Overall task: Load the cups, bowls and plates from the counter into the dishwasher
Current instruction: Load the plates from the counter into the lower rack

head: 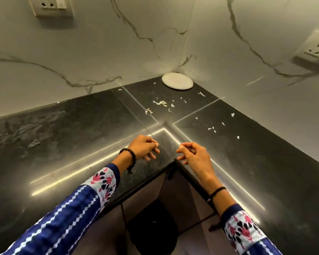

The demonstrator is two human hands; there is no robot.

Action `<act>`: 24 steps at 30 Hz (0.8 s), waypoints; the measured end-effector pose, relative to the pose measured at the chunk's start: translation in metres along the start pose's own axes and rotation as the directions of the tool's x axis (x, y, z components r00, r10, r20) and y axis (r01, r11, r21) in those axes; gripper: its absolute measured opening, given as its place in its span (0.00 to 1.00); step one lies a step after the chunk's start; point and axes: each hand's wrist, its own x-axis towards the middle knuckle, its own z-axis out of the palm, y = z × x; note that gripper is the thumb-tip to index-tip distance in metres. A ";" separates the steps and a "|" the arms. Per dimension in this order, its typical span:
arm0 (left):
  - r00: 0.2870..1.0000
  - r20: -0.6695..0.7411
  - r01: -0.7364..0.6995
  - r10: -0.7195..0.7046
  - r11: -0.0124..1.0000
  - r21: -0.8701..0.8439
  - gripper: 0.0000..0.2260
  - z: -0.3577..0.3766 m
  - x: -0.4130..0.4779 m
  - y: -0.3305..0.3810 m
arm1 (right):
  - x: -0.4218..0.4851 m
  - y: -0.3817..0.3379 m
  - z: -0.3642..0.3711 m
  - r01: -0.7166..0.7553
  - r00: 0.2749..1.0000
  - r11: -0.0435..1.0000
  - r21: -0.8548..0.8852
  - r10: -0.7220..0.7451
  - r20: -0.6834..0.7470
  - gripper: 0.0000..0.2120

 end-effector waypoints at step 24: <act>0.999 -0.030 -0.026 0.021 0.988 -0.153 0.05 -0.100 0.264 0.050 | 0.285 -0.055 0.026 -0.044 0.997 0.972 -0.229 0.030 -0.065 0.04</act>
